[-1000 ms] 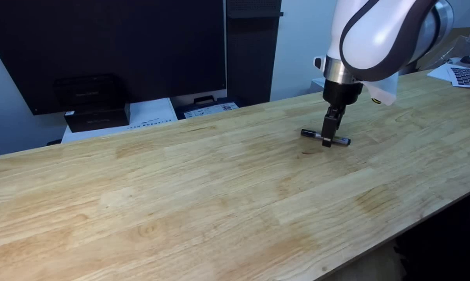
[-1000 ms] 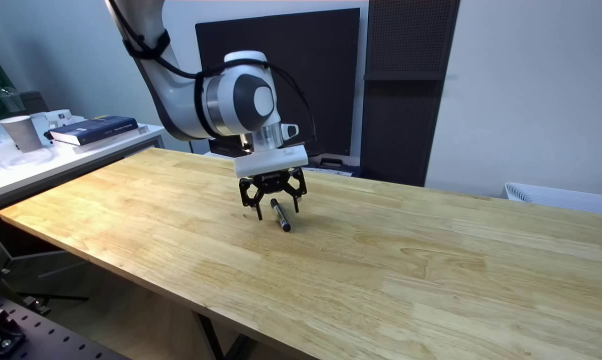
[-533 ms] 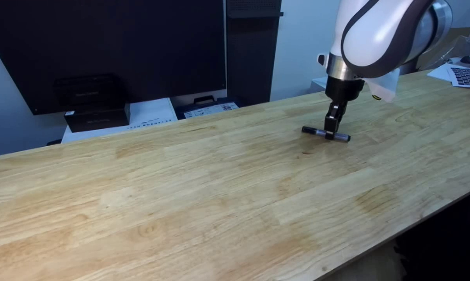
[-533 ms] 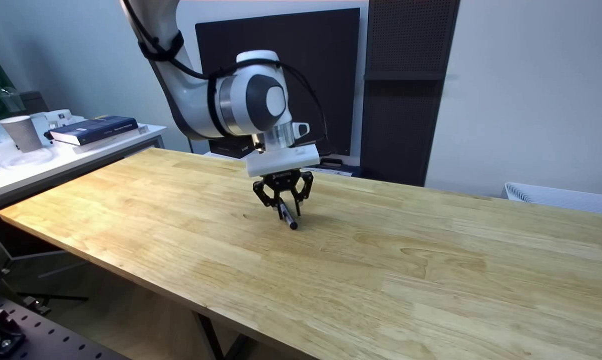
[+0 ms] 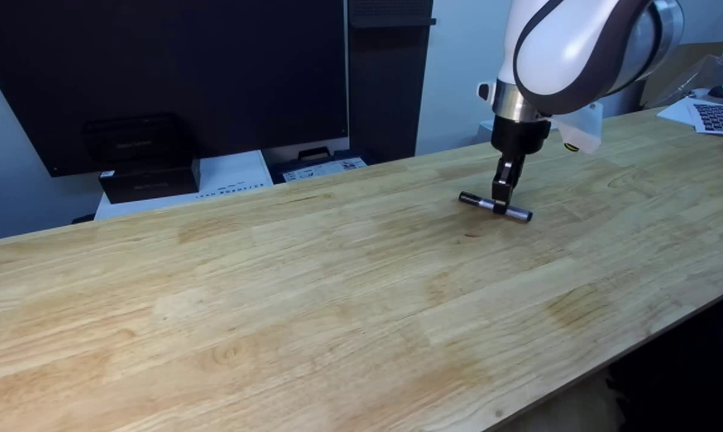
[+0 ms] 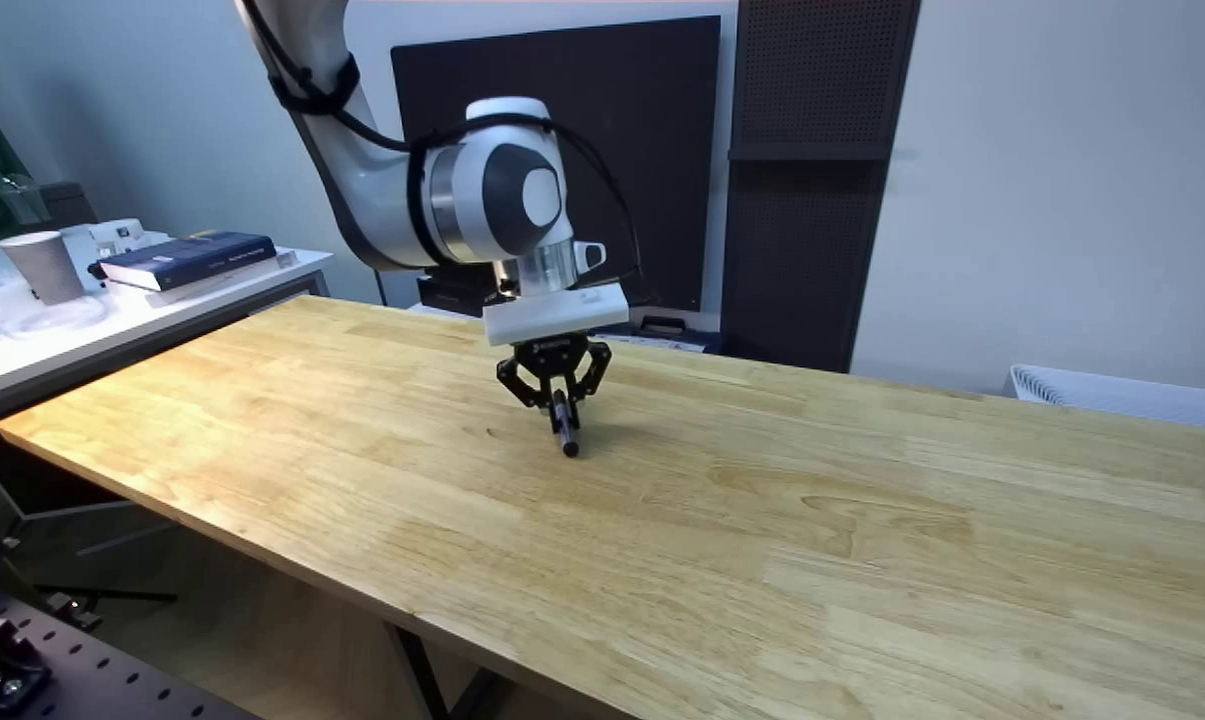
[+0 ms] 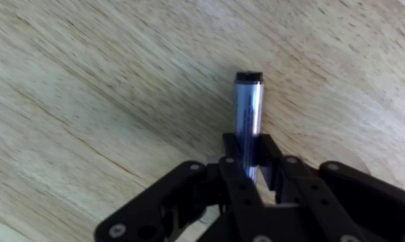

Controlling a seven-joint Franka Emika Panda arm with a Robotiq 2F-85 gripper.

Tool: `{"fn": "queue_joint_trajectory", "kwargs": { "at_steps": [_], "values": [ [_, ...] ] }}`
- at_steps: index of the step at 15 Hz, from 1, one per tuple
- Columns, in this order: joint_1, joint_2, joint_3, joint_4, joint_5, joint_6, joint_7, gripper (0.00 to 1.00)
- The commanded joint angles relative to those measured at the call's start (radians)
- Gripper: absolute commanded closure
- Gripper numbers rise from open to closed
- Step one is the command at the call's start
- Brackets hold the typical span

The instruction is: Move the black marker slightly to the left

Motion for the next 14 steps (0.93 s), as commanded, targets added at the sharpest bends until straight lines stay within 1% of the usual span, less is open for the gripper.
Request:
{"fn": "queue_joint_trajectory", "kwargs": {
  "at_steps": [1,4,6,11,14],
  "values": [
    [-0.021,-0.063,0.056,-0.029,0.086,-0.088,0.034,0.95],
    [0.004,-0.113,0.073,-0.041,0.2,-0.17,0.128,0.95],
    [0.024,-0.129,0.068,-0.031,0.257,-0.202,0.195,0.95],
    [0.075,-0.103,0.036,0.012,0.354,-0.222,0.374,0.95],
    [0.086,-0.069,0.028,0.025,0.415,-0.203,0.466,0.95]
  ]
}}
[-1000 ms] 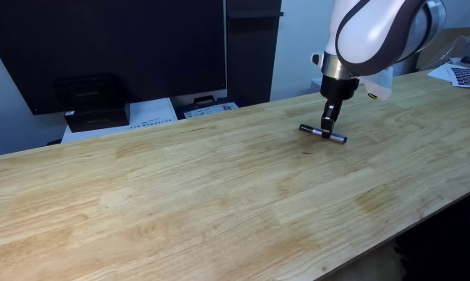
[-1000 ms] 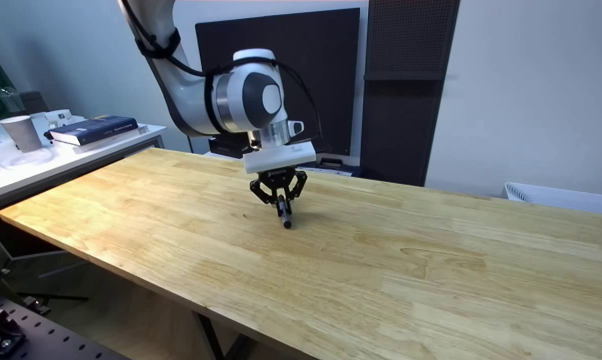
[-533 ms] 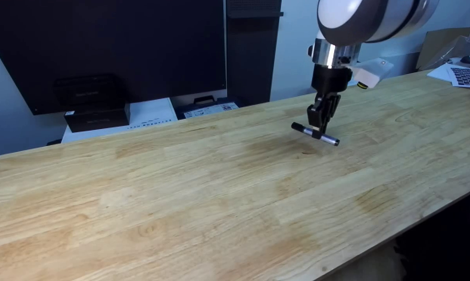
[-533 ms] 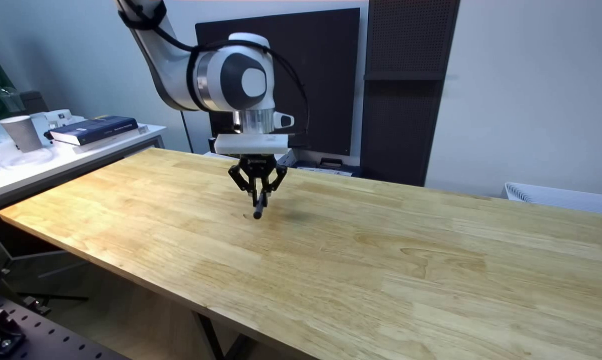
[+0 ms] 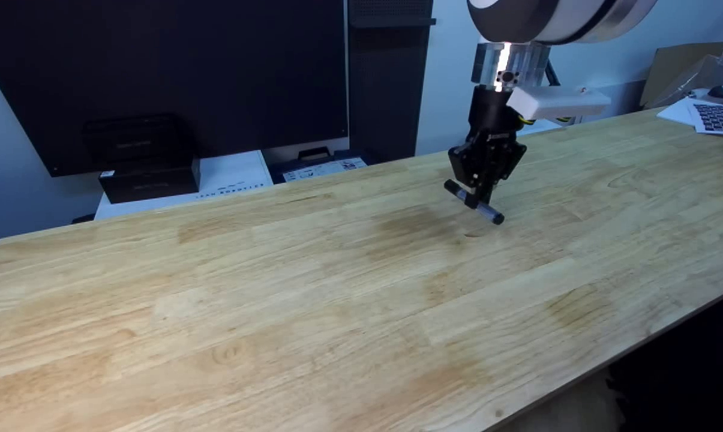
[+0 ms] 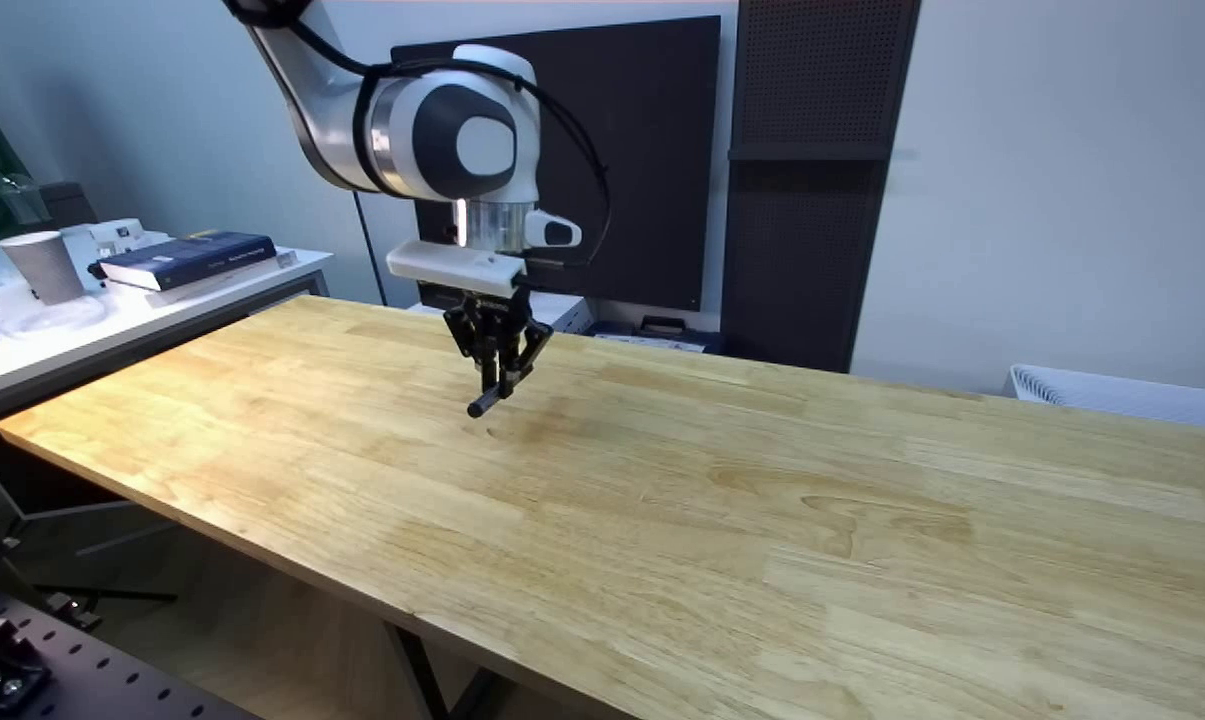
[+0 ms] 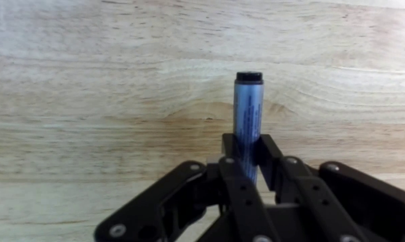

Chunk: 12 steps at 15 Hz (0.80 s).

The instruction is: Move the black marker slightly to the left

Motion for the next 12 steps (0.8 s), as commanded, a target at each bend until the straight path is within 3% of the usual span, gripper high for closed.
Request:
{"fn": "queue_joint_trajectory", "kwargs": {
  "at_steps": [1,6,7,12],
  "values": [
    [0.021,0.047,-0.02,0.033,0.073,0.015,0.132,0.95],
    [0.01,0.1,-0.014,0.038,0.202,0.115,0.229,0.95],
    [0.016,0.105,-0.018,0.035,0.222,0.139,0.256,0.56],
    [0.03,0.106,-0.022,0.022,0.251,0.19,0.319,0.27]
  ]
}}
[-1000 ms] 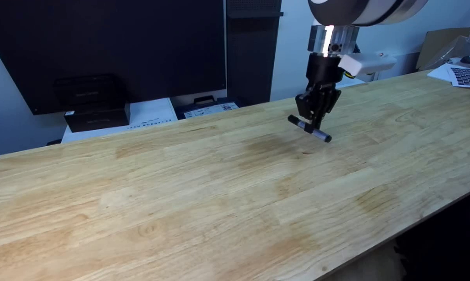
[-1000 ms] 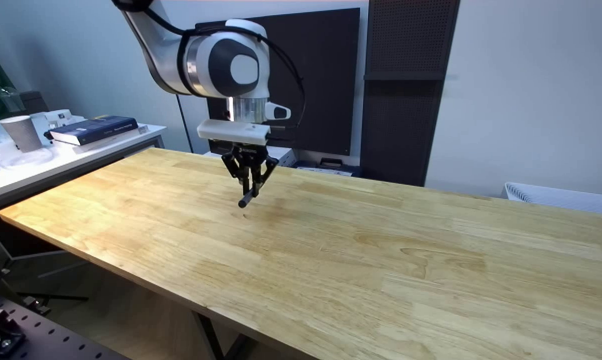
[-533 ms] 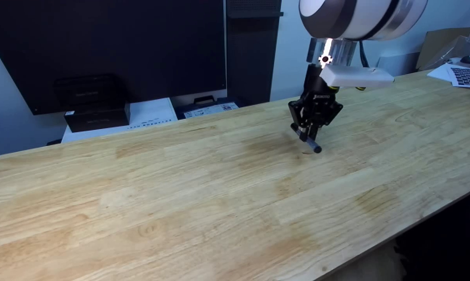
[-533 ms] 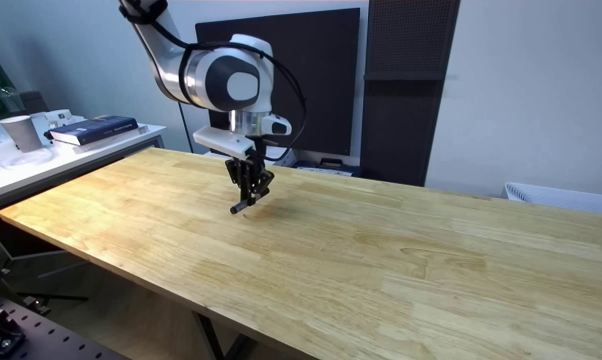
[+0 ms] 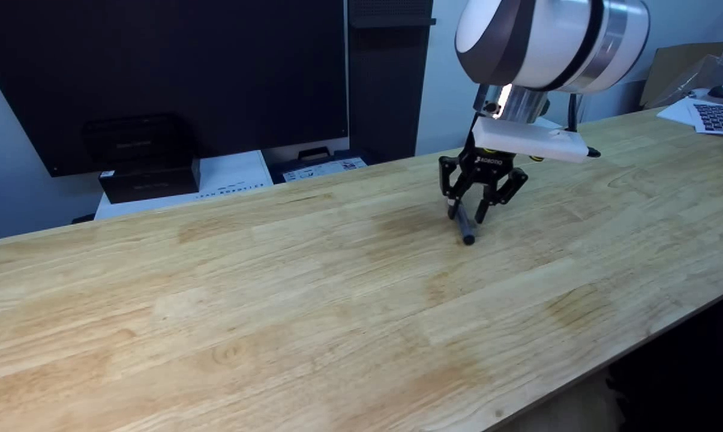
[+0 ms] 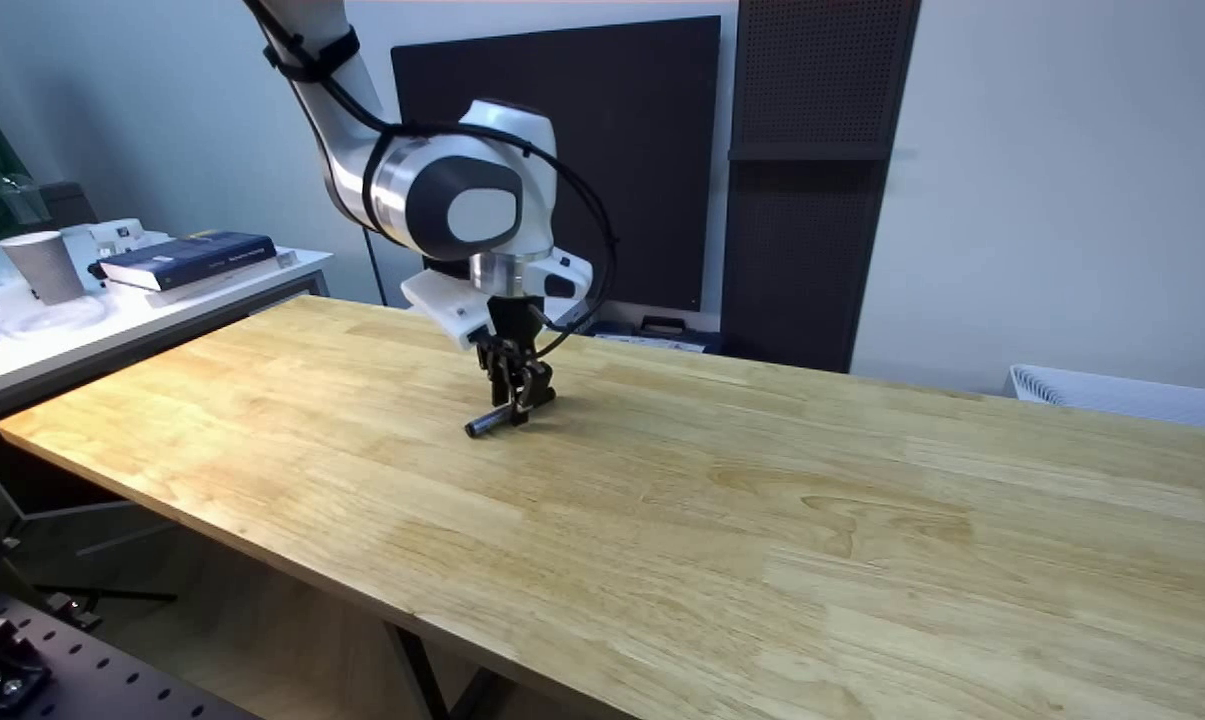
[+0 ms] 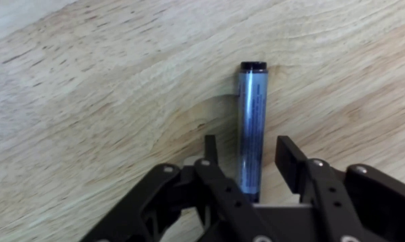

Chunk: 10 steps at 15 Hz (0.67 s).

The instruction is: Move the black marker slightly to the left

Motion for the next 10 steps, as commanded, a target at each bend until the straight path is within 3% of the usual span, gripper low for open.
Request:
{"fn": "queue_joint_trajectory", "kwargs": {
  "at_steps": [1,4,10],
  "values": [
    [0.021,-0.004,-0.011,0.003,0.019,0.022,0.067,0.21],
    [0.039,-0.042,-0.017,-0.029,0.007,0.03,0.08,0.0],
    [0.123,-0.175,-0.067,-0.128,-0.044,0.035,0.103,0.0]
  ]
}}
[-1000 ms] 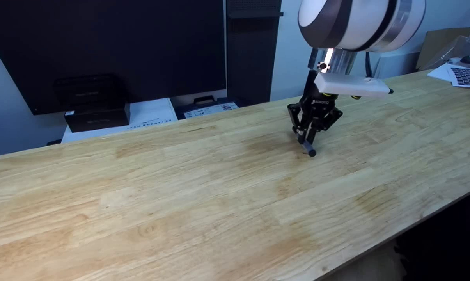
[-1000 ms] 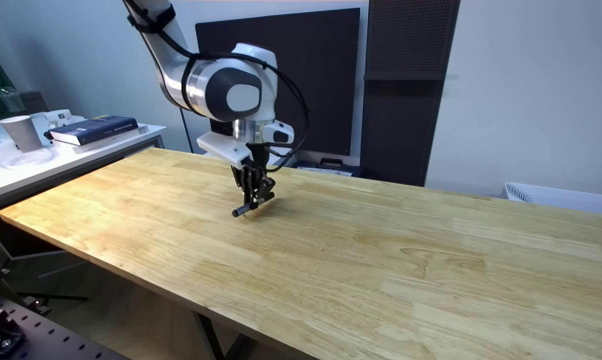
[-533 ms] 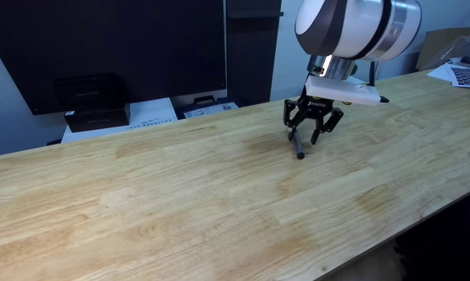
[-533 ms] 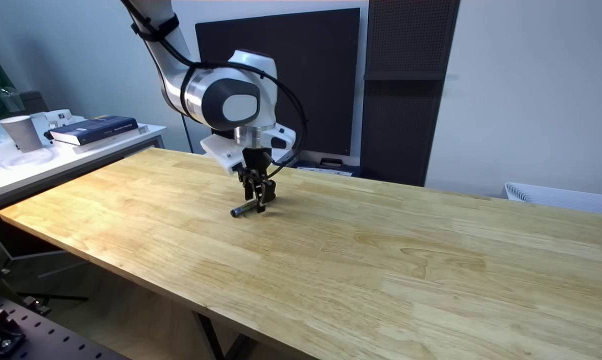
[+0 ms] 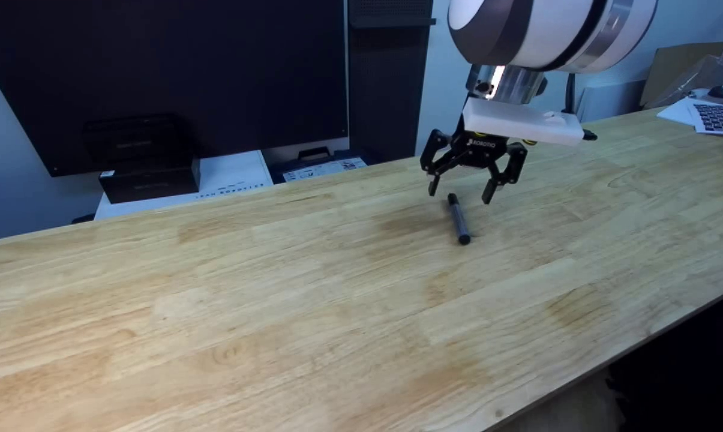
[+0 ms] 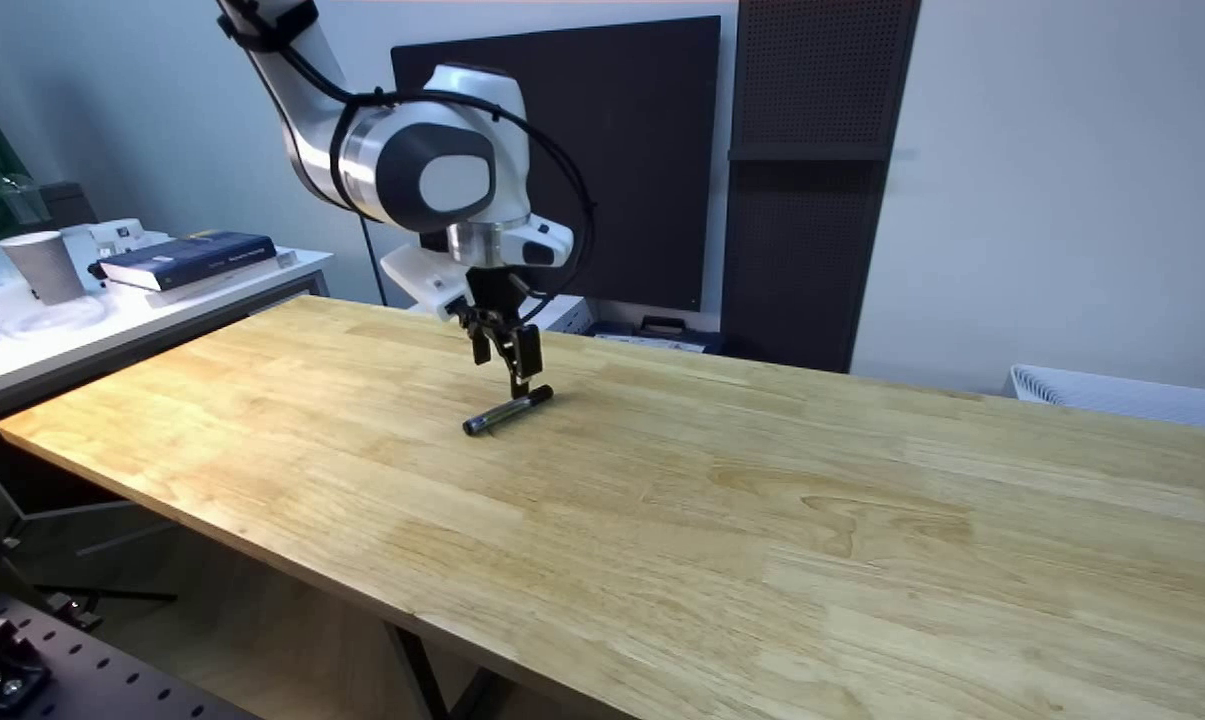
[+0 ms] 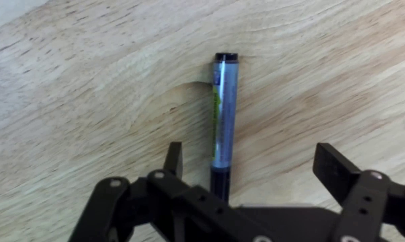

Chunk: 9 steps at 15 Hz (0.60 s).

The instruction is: Move the black marker slightly to the left

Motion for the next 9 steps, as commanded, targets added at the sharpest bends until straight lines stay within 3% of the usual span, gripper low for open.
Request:
{"fn": "queue_joint_trajectory", "kwargs": {
  "at_steps": [1,4,5,9],
  "values": [
    [0.066,-0.12,-0.049,-0.096,-0.053,-0.01,0.065,0.0],
    [0.106,-0.186,-0.085,-0.145,-0.105,-0.036,0.094,0.0],
    [0.065,-0.118,-0.046,-0.089,-0.08,-0.015,0.047,0.0],
    [0.066,-0.125,-0.046,-0.099,-0.085,-0.014,0.045,0.0]
  ]
}}
